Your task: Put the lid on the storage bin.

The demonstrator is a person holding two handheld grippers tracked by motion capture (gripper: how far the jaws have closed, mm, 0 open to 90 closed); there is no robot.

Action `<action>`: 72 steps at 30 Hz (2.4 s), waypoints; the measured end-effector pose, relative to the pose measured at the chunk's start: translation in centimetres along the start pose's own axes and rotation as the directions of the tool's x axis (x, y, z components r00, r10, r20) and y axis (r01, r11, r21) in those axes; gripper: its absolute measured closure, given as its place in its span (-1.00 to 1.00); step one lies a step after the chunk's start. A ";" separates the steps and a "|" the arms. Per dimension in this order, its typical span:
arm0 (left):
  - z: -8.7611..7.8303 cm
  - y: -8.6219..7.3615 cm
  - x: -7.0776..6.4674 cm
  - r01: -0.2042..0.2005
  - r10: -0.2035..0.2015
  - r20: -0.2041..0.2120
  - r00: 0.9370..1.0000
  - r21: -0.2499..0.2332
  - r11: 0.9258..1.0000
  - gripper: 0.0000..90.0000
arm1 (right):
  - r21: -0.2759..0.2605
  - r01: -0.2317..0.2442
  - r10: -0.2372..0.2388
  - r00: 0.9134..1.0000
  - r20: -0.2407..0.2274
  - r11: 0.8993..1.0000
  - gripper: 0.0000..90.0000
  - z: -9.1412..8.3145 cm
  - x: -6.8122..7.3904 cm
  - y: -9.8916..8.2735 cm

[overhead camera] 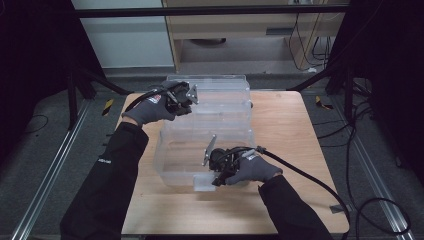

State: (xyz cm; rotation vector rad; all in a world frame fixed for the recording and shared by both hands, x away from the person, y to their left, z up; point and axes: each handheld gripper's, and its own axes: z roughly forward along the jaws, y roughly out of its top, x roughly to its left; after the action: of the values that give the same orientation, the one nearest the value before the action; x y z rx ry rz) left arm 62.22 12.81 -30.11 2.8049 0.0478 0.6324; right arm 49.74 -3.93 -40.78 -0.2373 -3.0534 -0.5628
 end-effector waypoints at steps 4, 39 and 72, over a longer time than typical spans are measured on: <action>-0.2 0.1 -0.1 -0.007 0.007 0.000 1.000 0.009 1.000 0.89 | 0.000 0.004 -0.004 1.000 0.001 1.000 0.42 0.0 0.0 0.0; -3.0 0.0 -3.5 -0.013 0.014 0.014 1.000 -0.045 0.999 0.95 | 0.012 0.008 -0.009 1.000 0.017 1.000 0.43 0.1 0.4 0.0; -4.6 -0.7 -8.0 -0.032 0.035 0.047 0.998 -0.059 0.998 0.94 | -0.011 0.019 -0.019 0.999 0.027 1.000 0.41 0.1 0.5 -0.3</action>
State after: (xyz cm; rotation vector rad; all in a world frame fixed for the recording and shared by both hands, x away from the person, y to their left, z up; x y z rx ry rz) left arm 53.01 13.91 -29.66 2.7684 -0.0262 0.5646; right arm 49.16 -4.07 -40.91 -0.2183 -3.0822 -0.5823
